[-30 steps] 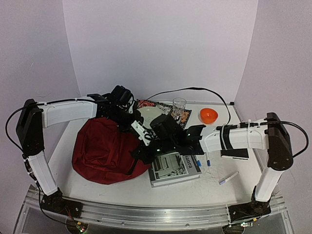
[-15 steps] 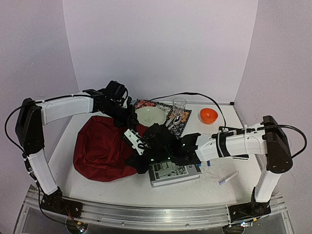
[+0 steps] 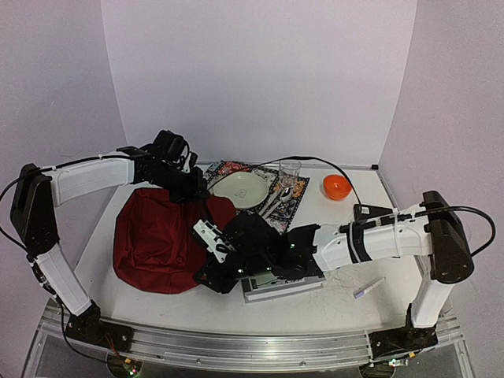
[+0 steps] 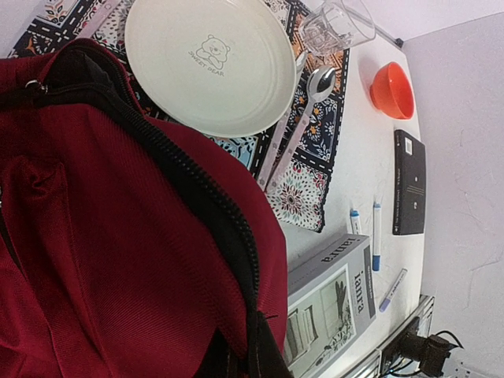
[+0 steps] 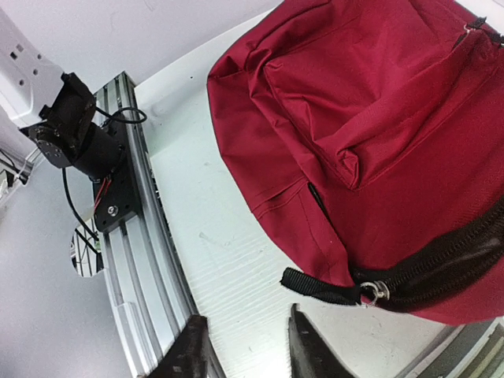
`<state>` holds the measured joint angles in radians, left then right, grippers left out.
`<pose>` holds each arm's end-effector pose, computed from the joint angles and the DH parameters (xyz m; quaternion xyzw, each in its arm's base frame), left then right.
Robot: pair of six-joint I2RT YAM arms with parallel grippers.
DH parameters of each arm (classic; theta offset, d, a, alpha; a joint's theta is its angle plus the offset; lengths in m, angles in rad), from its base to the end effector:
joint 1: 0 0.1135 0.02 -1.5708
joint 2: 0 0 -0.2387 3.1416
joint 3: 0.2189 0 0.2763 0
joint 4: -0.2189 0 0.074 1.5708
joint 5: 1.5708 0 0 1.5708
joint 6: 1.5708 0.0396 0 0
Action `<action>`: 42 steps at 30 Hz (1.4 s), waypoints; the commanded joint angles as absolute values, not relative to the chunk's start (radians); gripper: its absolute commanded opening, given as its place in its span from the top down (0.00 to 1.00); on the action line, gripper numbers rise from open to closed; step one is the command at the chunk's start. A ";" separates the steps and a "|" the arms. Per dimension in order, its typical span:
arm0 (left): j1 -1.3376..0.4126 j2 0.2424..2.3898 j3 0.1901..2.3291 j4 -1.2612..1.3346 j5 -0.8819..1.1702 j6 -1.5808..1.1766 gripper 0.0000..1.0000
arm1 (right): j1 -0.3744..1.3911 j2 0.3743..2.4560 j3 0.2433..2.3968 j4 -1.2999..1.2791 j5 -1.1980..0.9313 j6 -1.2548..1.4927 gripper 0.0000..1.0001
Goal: Pack the student bag
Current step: Unzip the largest pocket of the student bag, then hold the largest pocket of the student bag.
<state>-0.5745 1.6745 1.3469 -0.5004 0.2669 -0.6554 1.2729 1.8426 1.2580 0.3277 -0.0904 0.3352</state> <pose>0.3261 -0.2236 0.2383 0.0109 0.9247 -0.3088 0.2223 0.1292 0.4330 0.2158 -0.3821 0.6932 0.4642 0.3975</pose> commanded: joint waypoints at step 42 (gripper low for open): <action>-0.591 1.468 1.220 -0.414 0.254 -0.620 0.65 | 1.112 1.975 1.611 0.003 0.009 0.758 1.00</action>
